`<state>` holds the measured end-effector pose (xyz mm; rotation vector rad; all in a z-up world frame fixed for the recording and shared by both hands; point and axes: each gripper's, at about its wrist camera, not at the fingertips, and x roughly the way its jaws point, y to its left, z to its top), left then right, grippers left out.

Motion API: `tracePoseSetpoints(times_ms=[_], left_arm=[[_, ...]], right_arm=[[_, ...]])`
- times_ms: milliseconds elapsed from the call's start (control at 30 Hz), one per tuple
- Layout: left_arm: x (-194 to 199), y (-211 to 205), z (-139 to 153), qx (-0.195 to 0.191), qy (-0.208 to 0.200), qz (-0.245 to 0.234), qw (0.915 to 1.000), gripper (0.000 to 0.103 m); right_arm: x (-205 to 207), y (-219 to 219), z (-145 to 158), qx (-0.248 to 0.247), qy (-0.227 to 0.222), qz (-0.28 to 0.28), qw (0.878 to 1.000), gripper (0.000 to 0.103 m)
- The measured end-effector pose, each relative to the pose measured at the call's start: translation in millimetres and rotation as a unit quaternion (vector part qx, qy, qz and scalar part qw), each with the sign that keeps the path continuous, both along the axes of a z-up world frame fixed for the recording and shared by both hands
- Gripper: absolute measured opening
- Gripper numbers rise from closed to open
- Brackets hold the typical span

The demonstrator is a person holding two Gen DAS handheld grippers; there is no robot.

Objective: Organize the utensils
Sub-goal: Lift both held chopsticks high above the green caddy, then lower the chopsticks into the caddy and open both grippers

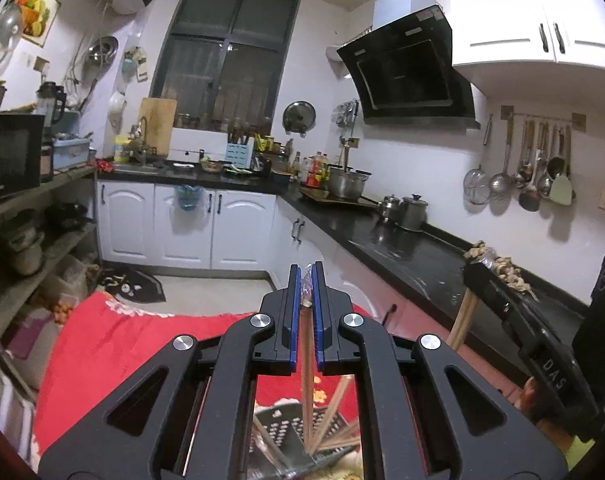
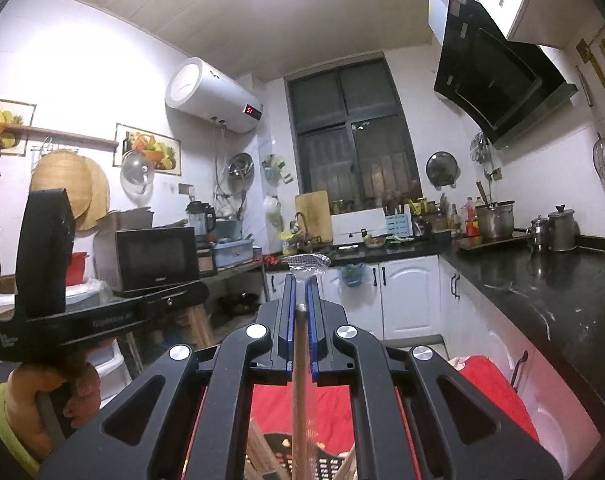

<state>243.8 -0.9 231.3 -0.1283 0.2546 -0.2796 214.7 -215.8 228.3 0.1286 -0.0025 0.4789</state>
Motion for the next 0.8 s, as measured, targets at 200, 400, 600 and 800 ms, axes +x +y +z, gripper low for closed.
tracePoseSetpoints(times_ms=[200, 400, 600, 800], left_arm=[[6, -1, -5, 0.009, -0.014, 0.015, 0.9998, 0.003], [8, -5, -22, 0.030, -0.021, 0.019, 0.9991, 0.003], [17, -6, -42, 0.039, -0.012, 0.018, 0.9990, 0.003], [19, -4, -59, 0.035, -0.008, 0.014, 0.9993, 0.003]], right_arm=[[16, 6, -6, -0.001, -0.007, -0.008, 1.000, 0.006], [30, 18, -19, -0.001, -0.004, -0.012, 1.000, 0.006], [40, 35, -36, -0.007, -0.003, -0.044, 0.999, 0.006], [51, 47, -54, -0.012, 0.010, -0.078, 0.997, 0.006]])
